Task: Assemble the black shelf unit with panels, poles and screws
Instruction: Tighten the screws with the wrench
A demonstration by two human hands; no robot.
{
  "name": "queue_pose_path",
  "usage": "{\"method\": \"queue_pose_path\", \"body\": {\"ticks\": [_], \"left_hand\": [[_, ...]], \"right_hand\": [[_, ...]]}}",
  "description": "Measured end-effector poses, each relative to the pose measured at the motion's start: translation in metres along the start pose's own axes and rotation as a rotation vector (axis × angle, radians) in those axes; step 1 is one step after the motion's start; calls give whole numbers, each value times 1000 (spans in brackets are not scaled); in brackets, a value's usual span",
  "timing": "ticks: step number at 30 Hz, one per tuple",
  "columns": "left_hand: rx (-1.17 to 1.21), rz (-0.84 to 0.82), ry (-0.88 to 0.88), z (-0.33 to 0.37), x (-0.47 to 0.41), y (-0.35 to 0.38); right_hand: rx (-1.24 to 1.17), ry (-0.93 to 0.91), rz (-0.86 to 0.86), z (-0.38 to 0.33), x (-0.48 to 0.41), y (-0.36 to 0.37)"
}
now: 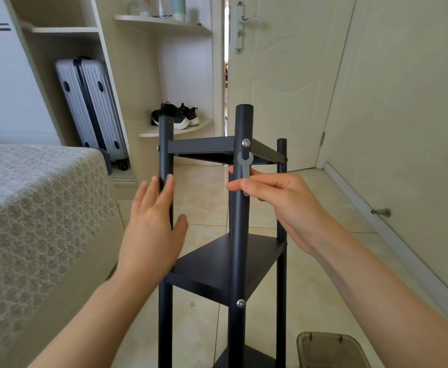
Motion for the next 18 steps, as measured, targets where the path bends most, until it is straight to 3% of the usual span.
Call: {"method": "queue_pose_path", "body": {"ticks": [2, 4, 6, 12, 18], "left_hand": [[231, -24, 33, 26, 8, 2], [464, -151, -23, 46, 13, 14], [565, -223, -70, 56, 15, 27], [705, -188, -174, 57, 3, 30], [728, -209, -171, 50, 1, 25]], "right_hand": [[-30, 3, 4, 0, -2, 3], [-65, 3, 8, 0, -5, 6], [-87, 10, 13, 0, -7, 10], [-107, 10, 41, -3, -12, 24], [-58, 12, 23, -4, -13, 24]]}}
Point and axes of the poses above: each hand's wrist, its own x-axis away from the middle knuckle, its own y-axis out of the palm, z = x × y, the point moved 4 cm from there along -x, towards the middle knuckle, and after that the axes turned 13 degrees about y, right-handed, at the moved point
